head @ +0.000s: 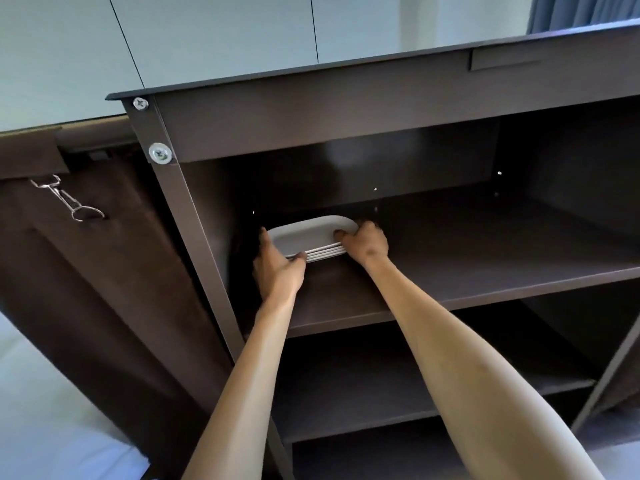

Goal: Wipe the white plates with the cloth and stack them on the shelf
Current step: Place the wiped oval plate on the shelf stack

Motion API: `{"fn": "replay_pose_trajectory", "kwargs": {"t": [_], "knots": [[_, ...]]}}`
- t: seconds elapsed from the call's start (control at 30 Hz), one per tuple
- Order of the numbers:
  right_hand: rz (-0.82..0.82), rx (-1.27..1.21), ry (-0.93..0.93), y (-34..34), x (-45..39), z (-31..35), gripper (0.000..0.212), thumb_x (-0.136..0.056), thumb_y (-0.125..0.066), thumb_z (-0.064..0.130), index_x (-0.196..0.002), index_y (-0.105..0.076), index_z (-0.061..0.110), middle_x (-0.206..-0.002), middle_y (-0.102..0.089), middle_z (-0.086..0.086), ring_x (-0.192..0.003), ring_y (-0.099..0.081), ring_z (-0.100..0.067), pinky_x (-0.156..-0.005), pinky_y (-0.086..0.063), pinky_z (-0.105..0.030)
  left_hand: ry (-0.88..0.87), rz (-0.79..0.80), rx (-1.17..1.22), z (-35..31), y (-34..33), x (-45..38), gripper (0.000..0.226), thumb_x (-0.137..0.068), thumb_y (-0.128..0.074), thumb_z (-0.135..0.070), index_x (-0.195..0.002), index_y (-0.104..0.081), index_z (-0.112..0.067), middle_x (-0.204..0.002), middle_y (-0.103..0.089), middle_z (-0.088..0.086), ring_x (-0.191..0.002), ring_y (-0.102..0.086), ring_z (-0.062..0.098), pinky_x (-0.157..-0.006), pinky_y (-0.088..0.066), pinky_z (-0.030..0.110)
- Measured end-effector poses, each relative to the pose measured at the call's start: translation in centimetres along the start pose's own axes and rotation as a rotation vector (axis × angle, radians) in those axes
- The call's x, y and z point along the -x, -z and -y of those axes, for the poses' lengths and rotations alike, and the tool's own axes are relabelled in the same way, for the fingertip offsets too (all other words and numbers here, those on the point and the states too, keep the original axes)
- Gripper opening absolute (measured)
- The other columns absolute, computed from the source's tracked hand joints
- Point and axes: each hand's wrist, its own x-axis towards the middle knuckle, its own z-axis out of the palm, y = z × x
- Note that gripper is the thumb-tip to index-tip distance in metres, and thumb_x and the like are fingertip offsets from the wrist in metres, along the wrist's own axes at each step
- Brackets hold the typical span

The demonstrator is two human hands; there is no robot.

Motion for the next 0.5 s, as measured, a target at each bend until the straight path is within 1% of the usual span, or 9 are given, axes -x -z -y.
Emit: {"fn": "replay_pose_trajectory", "kwargs": {"t": [0.13, 0.33, 0.4, 0.5], "knots": [[-0.009, 0.062, 0.029, -0.3, 0.1, 0.0, 0.055, -0.096, -0.062, 0.046, -0.131, -0.061, 0.005, -0.135, -0.058, -0.019, -0.124, -0.056, -0.037, -0.098, -0.047, -0.039, 0.01, -0.017, -0.012, -0.1, -0.2, -0.2, 0.094, -0.092, -0.076, -0.021, -0.164, -0.016, -0.024, -0.151, -0.045, 0.019, -0.141, -0.045, 0.037, -0.112, -0.043, 0.047], [0.0, 0.04, 0.031, -0.2, 0.7, 0.2, 0.057, -0.101, -0.052, 0.048, -0.131, -0.061, 0.001, -0.135, -0.057, -0.022, -0.125, -0.055, -0.038, -0.101, -0.045, -0.039, 0.024, -0.009, -0.017, 0.1, -0.1, -0.1, 0.084, -0.095, -0.071, -0.02, -0.163, -0.02, -0.018, -0.151, -0.044, 0.021, -0.142, -0.042, 0.038, -0.113, -0.039, 0.045], [-0.005, 0.017, 0.032, 0.0, 1.2, 0.3, 0.054, -0.101, -0.054, 0.045, -0.131, -0.06, 0.0, -0.134, -0.059, -0.022, -0.125, -0.056, -0.038, -0.102, -0.044, -0.039, 0.042, -0.004, -0.017, 0.0, 0.0, -0.1, 0.08, -0.097, -0.069, -0.02, -0.162, -0.022, -0.016, -0.151, -0.044, 0.021, -0.142, -0.042, 0.039, -0.113, -0.039, 0.045], [-0.013, -0.01, 0.036, 0.2, 2.0, 0.2, 0.051, -0.097, -0.062, 0.041, -0.128, -0.063, 0.001, -0.13, -0.062, -0.021, -0.121, -0.059, -0.037, -0.101, -0.047, -0.039, 0.058, -0.005, -0.019, 0.0, 0.2, -0.2, 0.074, -0.099, -0.065, -0.017, -0.161, -0.025, -0.012, -0.15, -0.045, 0.022, -0.141, -0.044, 0.039, -0.114, -0.04, 0.046]]}}
